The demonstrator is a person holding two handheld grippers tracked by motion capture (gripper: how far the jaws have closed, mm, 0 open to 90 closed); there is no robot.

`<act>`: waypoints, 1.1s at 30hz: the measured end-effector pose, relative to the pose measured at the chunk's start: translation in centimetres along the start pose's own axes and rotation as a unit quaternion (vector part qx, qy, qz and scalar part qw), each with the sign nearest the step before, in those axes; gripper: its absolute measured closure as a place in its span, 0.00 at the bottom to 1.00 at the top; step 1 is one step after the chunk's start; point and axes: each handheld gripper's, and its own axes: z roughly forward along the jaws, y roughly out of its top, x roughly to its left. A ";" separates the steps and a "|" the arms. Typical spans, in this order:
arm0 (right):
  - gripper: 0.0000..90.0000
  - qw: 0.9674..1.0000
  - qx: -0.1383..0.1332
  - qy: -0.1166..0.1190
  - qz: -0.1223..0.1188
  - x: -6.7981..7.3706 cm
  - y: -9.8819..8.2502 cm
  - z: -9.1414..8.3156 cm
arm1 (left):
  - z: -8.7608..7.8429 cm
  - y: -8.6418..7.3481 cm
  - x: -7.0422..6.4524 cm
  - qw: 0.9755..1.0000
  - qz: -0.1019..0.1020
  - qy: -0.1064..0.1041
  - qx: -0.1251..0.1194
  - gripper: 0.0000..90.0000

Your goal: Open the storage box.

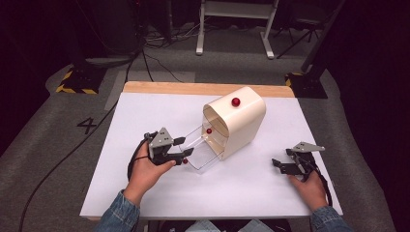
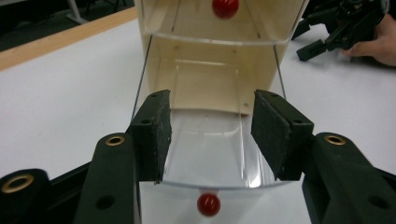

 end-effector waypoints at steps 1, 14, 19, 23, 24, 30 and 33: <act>0.24 1.000 0.000 0.000 0.000 0.0 0.0 0.0 | 0.2 0.4 0.0 1.000 0.001 -0.003 -0.005 0.54; 0.23 1.000 -0.001 -0.002 -0.001 0.0 0.0 0.0 | 3.2 3.3 -0.6 0.999 0.006 -0.033 -0.040 0.55; 0.23 1.000 -0.002 -0.003 -0.002 0.1 0.0 0.0 | 4.1 3.9 -0.8 0.998 0.009 -0.035 -0.050 0.54; 0.23 1.000 -0.002 -0.004 -0.003 0.1 0.0 0.0 | 4.7 3.9 -0.8 0.998 0.007 -0.032 -0.057 0.56; 0.23 1.000 -0.002 -0.004 -0.003 0.1 0.0 0.0 | 4.7 3.9 -0.8 0.998 0.008 -0.027 -0.055 0.58; 0.23 1.000 -0.002 -0.004 -0.002 0.1 0.0 0.0 | 4.9 3.6 0.0 0.998 -0.005 -0.016 -0.063 0.63; 0.23 1.000 -0.002 -0.005 -0.003 0.1 0.0 0.0 | 4.9 3.4 0.1 0.998 -0.005 -0.019 -0.061 0.70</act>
